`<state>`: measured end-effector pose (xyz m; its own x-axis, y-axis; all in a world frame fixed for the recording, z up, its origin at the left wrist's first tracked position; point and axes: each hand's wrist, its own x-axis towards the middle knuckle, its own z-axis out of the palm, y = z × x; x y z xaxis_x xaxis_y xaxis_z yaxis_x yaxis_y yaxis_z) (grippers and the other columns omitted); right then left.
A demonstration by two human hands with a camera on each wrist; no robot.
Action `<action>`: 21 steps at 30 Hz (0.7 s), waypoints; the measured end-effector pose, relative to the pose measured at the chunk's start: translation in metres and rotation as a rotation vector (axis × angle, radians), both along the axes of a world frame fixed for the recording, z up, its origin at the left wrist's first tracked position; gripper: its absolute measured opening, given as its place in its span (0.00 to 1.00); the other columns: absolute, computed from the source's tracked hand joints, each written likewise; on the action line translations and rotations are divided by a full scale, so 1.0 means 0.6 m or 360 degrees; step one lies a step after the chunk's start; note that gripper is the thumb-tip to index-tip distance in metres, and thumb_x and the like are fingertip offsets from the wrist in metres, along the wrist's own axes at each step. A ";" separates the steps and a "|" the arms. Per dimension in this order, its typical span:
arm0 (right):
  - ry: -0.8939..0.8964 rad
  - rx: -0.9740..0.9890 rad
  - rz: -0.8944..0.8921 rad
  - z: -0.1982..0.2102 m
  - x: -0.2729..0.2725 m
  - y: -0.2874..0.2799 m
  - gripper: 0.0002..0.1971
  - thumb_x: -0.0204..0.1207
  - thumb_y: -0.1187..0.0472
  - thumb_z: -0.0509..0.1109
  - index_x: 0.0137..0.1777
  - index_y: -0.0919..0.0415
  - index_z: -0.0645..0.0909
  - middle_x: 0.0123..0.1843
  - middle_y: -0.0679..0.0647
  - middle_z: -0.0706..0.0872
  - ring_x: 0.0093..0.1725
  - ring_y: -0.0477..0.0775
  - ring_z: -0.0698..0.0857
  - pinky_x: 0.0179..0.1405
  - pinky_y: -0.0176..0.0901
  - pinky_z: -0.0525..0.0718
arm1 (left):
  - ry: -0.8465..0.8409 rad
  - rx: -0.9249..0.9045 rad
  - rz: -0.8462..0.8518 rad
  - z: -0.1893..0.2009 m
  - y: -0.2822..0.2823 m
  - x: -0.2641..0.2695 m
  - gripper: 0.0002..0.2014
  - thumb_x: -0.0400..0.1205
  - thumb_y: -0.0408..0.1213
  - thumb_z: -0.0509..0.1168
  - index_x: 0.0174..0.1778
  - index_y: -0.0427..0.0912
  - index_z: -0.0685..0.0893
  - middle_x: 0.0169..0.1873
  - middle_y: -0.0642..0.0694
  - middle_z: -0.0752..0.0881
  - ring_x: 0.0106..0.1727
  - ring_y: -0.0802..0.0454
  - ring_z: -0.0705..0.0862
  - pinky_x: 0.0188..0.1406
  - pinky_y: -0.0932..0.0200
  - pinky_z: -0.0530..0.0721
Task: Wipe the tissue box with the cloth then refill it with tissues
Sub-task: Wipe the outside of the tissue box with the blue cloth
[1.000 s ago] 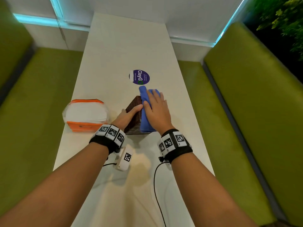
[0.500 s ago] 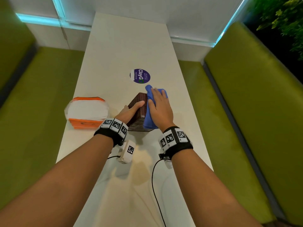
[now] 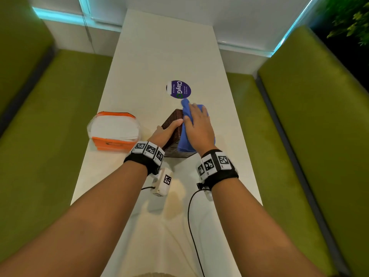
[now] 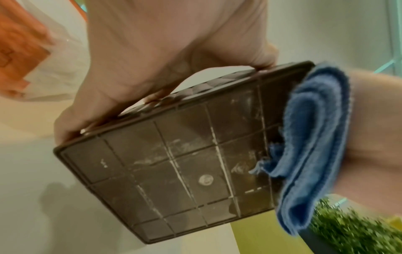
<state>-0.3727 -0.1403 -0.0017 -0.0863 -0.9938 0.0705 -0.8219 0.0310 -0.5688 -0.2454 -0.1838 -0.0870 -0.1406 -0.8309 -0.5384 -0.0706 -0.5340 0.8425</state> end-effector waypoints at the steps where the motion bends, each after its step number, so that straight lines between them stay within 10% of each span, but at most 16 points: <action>1: -0.0008 -0.0008 0.0073 0.001 0.000 0.002 0.24 0.85 0.57 0.53 0.81 0.59 0.61 0.82 0.55 0.64 0.84 0.58 0.56 0.84 0.53 0.56 | 0.0020 -0.0030 -0.0008 0.005 0.003 -0.001 0.60 0.47 0.79 0.72 0.72 0.43 0.78 0.63 0.42 0.87 0.62 0.45 0.86 0.70 0.47 0.79; 9: -0.0362 0.0270 -0.0459 -0.002 -0.025 -0.018 0.20 0.86 0.55 0.50 0.74 0.60 0.69 0.76 0.61 0.72 0.72 0.61 0.74 0.71 0.54 0.74 | 0.0022 0.0142 -0.0099 -0.058 -0.035 0.013 0.59 0.50 0.80 0.71 0.72 0.45 0.77 0.66 0.43 0.85 0.64 0.42 0.85 0.69 0.41 0.79; 14: -0.1201 0.0619 -0.0473 0.017 -0.059 -0.006 0.21 0.85 0.53 0.54 0.73 0.61 0.71 0.68 0.63 0.79 0.66 0.61 0.79 0.72 0.58 0.76 | 0.0278 0.0331 -0.0132 0.063 0.042 0.017 0.32 0.72 0.68 0.66 0.62 0.46 0.84 0.51 0.42 0.89 0.52 0.43 0.87 0.51 0.45 0.85; 18: -0.1227 0.0537 -0.0345 0.048 -0.053 -0.004 0.19 0.86 0.56 0.53 0.73 0.61 0.71 0.58 0.59 0.79 0.57 0.56 0.79 0.57 0.49 0.78 | 0.0616 0.0473 -0.0104 0.054 0.065 0.010 0.44 0.62 0.70 0.64 0.69 0.45 0.80 0.64 0.37 0.84 0.62 0.35 0.82 0.50 0.37 0.83; 21: -0.1086 0.0484 -0.0346 0.058 -0.034 -0.012 0.20 0.86 0.60 0.52 0.75 0.63 0.70 0.63 0.60 0.79 0.60 0.56 0.78 0.55 0.44 0.77 | 0.0819 0.0464 0.0045 0.045 0.073 0.002 0.32 0.77 0.65 0.55 0.65 0.44 0.83 0.61 0.37 0.86 0.61 0.36 0.83 0.61 0.35 0.79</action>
